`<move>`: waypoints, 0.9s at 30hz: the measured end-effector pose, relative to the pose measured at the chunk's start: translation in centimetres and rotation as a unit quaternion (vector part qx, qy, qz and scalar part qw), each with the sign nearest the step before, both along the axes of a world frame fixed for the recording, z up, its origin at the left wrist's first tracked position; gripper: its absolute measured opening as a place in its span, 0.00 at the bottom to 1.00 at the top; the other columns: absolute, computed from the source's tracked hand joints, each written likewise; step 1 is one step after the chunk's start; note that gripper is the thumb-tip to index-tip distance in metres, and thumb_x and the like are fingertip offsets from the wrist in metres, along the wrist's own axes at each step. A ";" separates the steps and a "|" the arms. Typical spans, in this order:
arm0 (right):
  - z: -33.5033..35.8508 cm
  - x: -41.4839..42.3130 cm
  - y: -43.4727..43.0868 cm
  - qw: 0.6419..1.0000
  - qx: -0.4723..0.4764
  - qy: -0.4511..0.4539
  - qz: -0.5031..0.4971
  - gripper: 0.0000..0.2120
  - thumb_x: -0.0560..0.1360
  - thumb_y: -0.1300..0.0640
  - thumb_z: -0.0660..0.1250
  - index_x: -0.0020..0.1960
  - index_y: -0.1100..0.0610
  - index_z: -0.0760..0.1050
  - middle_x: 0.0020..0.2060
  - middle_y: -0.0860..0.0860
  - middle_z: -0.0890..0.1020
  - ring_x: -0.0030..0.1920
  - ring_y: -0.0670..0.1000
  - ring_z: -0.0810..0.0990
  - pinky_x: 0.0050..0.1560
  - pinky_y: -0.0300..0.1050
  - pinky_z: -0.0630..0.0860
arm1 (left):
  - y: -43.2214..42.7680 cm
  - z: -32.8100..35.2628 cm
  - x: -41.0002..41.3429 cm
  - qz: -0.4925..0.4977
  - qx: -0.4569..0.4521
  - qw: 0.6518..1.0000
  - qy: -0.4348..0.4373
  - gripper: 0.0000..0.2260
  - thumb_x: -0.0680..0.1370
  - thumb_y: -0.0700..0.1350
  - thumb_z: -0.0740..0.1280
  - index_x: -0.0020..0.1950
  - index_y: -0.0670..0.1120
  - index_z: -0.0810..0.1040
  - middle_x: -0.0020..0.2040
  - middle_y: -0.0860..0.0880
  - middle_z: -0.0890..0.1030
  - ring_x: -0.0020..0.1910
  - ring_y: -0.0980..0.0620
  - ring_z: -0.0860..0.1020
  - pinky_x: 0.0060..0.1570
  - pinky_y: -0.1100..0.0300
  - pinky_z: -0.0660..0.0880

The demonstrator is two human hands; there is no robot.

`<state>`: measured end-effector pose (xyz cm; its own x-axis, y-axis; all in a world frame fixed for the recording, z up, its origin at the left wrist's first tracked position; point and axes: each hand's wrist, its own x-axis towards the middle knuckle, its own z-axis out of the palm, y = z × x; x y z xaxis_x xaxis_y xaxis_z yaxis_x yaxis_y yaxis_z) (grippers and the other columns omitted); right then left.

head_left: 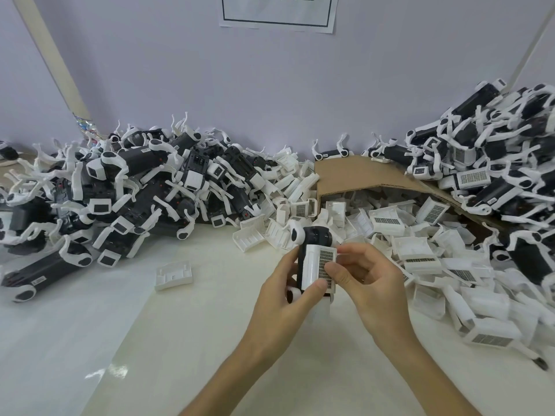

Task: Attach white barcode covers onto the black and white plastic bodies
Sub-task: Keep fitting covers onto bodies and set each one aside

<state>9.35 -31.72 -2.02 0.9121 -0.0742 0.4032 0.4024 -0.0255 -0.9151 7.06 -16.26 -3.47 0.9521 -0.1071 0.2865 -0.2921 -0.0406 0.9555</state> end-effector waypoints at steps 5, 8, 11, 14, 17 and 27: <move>0.0 -0.1 -0.1 1.000 -0.016 -0.001 0.011 0.15 0.63 0.52 0.76 0.49 0.53 0.82 0.39 0.49 0.86 0.39 0.45 0.84 0.41 0.33 0.78 | 0.0 0.1 0.0 -0.029 -0.011 0.999 0.030 0.16 0.76 0.51 0.68 0.64 0.56 0.75 0.55 0.54 0.84 0.50 0.51 0.84 0.48 0.51 0.80; -0.1 -0.1 0.0 1.000 -0.023 -0.007 0.015 0.15 0.63 0.52 0.76 0.49 0.54 0.81 0.38 0.50 0.85 0.38 0.46 0.83 0.41 0.34 0.78 | 0.2 0.2 -0.1 -0.019 -0.008 1.000 0.021 0.14 0.76 0.52 0.68 0.62 0.57 0.75 0.54 0.57 0.84 0.50 0.54 0.84 0.47 0.57 0.81; -0.2 -0.2 0.2 0.999 -0.044 -0.005 0.013 0.14 0.65 0.48 0.76 0.47 0.53 0.80 0.40 0.49 0.85 0.41 0.47 0.83 0.43 0.35 0.78 | 0.3 0.4 -0.1 -0.013 -0.011 1.000 0.007 0.15 0.77 0.51 0.67 0.63 0.55 0.76 0.54 0.55 0.84 0.51 0.54 0.83 0.43 0.60 0.79; -0.5 -0.2 0.3 0.995 -0.092 0.027 0.027 0.14 0.72 0.41 0.74 0.48 0.50 0.80 0.44 0.43 0.85 0.48 0.44 0.83 0.50 0.38 0.77 | 0.4 0.7 -0.1 -0.021 -0.026 0.999 -0.005 0.17 0.77 0.47 0.67 0.66 0.51 0.76 0.56 0.52 0.84 0.55 0.52 0.82 0.50 0.55 0.81; -0.7 -0.3 0.4 0.985 -0.148 0.047 0.080 0.21 0.72 0.36 0.65 0.58 0.47 0.80 0.54 0.42 0.84 0.58 0.46 0.81 0.62 0.48 0.74 | 0.5 0.9 -0.2 -0.042 -0.050 0.998 0.003 0.17 0.77 0.46 0.67 0.67 0.50 0.76 0.57 0.48 0.84 0.56 0.50 0.83 0.53 0.51 0.81; -0.1 -1.0 0.3 0.986 -0.153 -0.001 0.069 0.15 0.75 0.42 0.66 0.54 0.48 0.83 0.47 0.45 0.87 0.52 0.49 0.84 0.52 0.48 0.80 | 0.0 0.9 -0.4 -0.038 -0.051 0.998 -0.020 0.14 0.77 0.46 0.67 0.63 0.49 0.77 0.54 0.48 0.85 0.54 0.49 0.83 0.51 0.52 0.81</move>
<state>8.39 -31.39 -2.10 0.9038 0.1763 0.3899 0.4239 -0.2444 -0.8721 6.68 -16.24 -2.57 0.9294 -0.1475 0.3383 -0.3295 0.0809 0.9407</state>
